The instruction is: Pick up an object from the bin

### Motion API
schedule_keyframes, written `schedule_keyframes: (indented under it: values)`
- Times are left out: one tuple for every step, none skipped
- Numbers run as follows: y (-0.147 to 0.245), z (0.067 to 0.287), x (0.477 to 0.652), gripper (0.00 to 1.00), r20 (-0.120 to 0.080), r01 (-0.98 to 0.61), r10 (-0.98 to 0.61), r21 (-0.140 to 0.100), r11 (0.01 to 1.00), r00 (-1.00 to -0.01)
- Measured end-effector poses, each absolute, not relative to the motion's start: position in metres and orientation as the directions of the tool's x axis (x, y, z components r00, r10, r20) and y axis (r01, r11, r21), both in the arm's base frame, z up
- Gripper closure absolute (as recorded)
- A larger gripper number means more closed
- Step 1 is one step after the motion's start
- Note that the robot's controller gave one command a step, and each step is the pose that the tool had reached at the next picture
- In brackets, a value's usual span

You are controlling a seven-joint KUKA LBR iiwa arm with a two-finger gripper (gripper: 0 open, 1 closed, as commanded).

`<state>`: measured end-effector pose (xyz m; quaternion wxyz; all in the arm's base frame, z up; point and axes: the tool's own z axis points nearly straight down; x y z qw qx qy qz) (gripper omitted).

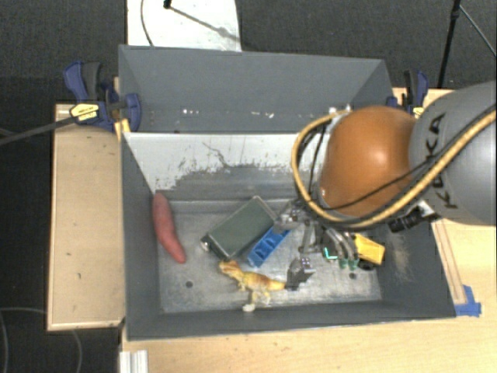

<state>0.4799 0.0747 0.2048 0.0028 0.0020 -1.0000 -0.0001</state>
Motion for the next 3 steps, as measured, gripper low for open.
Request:
schedule_keyframes:
  values:
    - [0.074, 0.208, 0.482, 0.0, -0.002, -0.001, -0.001, 0.001, 1.0, -1.0]
    - [0.077, 0.155, 0.496, 0.0, -0.01, -0.033, -0.033, 0.001, 0.999, -0.999]
    - [0.076, 0.109, 0.496, 0.0, -0.046, -0.062, -0.062, 0.006, 0.998, -0.997]
